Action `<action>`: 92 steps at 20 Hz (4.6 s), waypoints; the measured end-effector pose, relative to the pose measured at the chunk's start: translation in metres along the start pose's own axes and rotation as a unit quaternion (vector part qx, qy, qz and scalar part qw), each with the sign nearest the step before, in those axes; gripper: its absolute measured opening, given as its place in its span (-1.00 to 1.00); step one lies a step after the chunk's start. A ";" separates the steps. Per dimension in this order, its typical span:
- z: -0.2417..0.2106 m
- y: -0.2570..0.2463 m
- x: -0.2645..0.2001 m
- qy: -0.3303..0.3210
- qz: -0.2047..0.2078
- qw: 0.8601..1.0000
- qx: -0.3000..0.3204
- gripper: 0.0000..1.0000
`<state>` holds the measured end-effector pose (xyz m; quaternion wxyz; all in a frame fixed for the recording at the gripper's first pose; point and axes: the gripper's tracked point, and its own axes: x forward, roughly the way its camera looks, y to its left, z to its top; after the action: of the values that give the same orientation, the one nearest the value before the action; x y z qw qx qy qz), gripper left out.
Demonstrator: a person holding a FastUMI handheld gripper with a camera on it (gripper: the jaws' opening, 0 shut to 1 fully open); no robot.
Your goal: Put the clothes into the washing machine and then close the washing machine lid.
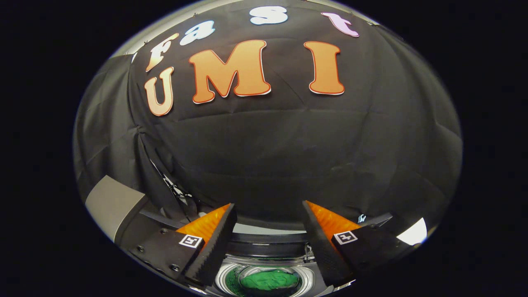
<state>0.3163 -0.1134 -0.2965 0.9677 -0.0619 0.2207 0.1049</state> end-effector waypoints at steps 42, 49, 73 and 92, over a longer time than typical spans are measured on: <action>0.058 -0.044 -0.154 -0.046 -0.049 0.996 0.063 0.98; 0.142 -0.060 -0.197 -0.115 -0.061 0.990 0.055 0.98; 0.214 -0.091 -0.263 -0.208 -0.089 0.973 0.050 0.97; 0.210 -0.096 -0.259 -0.203 -0.086 0.973 0.061 0.97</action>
<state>0.1977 -0.2174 0.0127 0.9996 0.0010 0.0193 0.0182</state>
